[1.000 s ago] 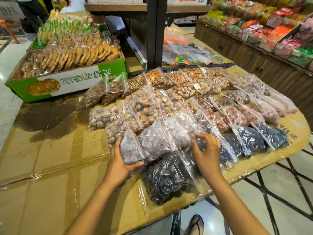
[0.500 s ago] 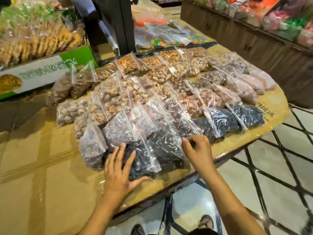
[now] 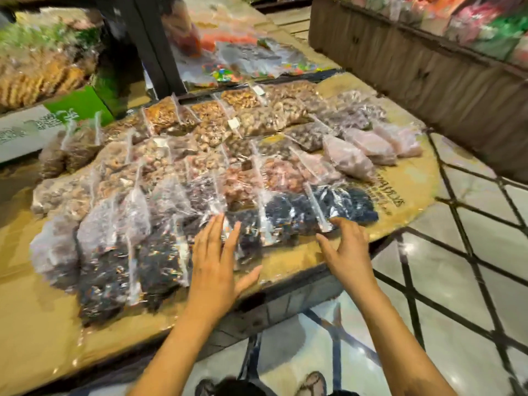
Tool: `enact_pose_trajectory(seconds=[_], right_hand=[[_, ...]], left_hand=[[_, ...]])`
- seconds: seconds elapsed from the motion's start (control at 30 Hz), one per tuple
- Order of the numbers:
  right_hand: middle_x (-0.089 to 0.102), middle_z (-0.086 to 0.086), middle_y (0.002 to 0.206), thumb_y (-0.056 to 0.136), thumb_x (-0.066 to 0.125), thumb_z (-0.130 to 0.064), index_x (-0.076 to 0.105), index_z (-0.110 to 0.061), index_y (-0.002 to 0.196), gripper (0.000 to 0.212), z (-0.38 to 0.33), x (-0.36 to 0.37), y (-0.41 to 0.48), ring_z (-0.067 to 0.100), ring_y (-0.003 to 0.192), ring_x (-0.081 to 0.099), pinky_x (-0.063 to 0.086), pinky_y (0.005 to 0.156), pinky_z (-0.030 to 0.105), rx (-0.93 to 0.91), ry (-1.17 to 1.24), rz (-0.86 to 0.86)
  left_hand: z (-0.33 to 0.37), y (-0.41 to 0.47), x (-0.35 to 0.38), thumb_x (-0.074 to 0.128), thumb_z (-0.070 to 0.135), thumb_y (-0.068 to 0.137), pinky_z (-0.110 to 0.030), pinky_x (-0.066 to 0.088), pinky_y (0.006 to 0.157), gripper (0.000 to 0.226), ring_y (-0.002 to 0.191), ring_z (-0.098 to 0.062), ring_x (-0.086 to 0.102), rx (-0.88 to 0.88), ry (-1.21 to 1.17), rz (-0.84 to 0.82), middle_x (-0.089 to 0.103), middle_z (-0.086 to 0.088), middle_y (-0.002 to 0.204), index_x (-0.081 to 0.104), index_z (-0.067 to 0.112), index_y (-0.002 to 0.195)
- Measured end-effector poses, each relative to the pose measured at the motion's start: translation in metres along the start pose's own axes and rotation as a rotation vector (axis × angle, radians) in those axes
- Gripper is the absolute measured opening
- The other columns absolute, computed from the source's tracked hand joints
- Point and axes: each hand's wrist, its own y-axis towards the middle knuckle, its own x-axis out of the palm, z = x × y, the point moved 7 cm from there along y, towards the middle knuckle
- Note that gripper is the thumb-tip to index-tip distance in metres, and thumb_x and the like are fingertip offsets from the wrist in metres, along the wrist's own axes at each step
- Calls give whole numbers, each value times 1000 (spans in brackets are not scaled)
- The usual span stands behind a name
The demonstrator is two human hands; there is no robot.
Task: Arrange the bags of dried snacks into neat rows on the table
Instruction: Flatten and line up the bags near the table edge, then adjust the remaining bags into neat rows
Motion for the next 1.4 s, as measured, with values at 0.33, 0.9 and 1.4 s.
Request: enact_pose_trajectory(seconds=[0.33, 0.9, 1.4], right_hand=[[40, 9, 139, 79, 69, -46, 35, -16, 138, 74, 93, -50, 71, 27, 130, 25, 30, 108, 45, 85, -21, -75], [41, 9, 142, 65, 81, -47, 32, -19, 140, 94, 200, -133, 345, 29, 132, 30, 31, 109, 44, 29, -195, -244], [52, -14, 132, 41, 66, -85, 43, -39, 134, 107, 193, -47, 450, 12, 123, 44, 35, 107, 35, -621, -23, -1085]], left_hand=[[69, 89, 65, 35, 77, 77, -52, 16, 114, 94, 143, -31, 14, -68, -49, -249, 18, -12, 157, 14, 21, 150], [149, 357, 214, 21, 86, 71, -47, 30, 109, 105, 132, -37, 36, -128, -68, -416, 41, -20, 143, 29, 11, 145], [164, 366, 248, 45, 61, 86, -40, 44, 84, 69, 102, -37, 58, -1066, -27, -191, 66, -18, 94, 41, 11, 133]])
